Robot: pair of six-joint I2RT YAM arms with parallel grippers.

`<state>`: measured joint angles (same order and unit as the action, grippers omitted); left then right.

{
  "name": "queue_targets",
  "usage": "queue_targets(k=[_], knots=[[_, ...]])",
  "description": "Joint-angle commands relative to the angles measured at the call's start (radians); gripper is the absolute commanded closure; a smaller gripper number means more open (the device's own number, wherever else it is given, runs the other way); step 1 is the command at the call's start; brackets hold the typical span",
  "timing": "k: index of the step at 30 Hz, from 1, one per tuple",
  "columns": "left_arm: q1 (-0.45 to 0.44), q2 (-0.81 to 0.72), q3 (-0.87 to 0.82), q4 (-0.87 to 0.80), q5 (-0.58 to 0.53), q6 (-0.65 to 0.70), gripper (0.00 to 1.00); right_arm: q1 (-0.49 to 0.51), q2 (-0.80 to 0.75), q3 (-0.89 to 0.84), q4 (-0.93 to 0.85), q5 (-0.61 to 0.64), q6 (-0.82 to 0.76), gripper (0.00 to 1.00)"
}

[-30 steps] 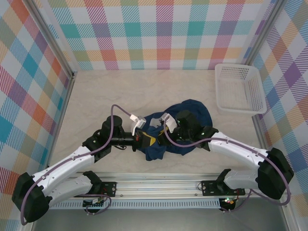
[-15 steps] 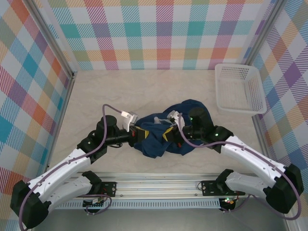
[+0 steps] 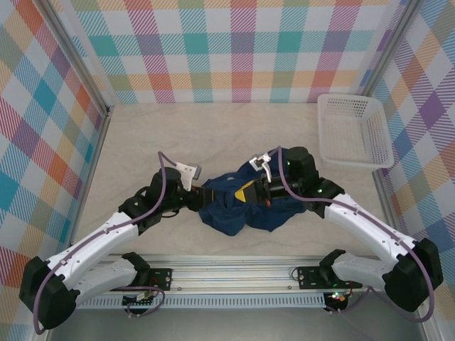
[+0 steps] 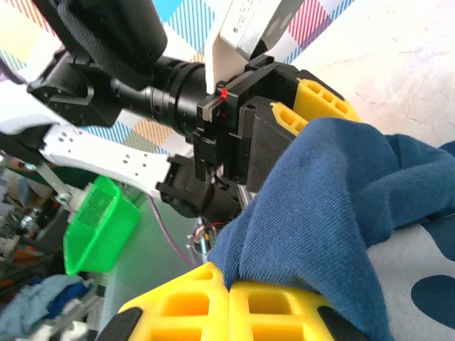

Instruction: Fold the inside-out t-shirt

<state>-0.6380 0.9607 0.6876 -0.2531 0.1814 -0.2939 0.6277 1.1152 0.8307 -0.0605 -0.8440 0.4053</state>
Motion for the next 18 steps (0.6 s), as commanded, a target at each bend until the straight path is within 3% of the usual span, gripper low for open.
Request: queue_targets(k=[1,5,9,12,18], knots=[[-0.008,-0.085,0.033,-0.119,-0.135,0.004,0.52,-0.009,0.019,0.054,0.093,-0.028,0.091,1.00],[-0.031,-0.234,0.010,-0.041,-0.017,0.009,0.42,-0.018,0.043,0.066,0.075,0.004,0.104,1.00],[-0.066,-0.226,0.045,0.001,0.101,0.020,0.40,-0.021,0.051,0.071,0.074,0.020,0.104,1.00],[-0.121,-0.151,0.096,-0.004,0.170,0.044,0.43,-0.023,0.060,0.076,0.068,0.022,0.102,1.00],[-0.194,-0.003,0.179,-0.059,0.150,0.049,0.53,-0.026,0.053,0.072,0.060,0.036,0.096,1.00]])
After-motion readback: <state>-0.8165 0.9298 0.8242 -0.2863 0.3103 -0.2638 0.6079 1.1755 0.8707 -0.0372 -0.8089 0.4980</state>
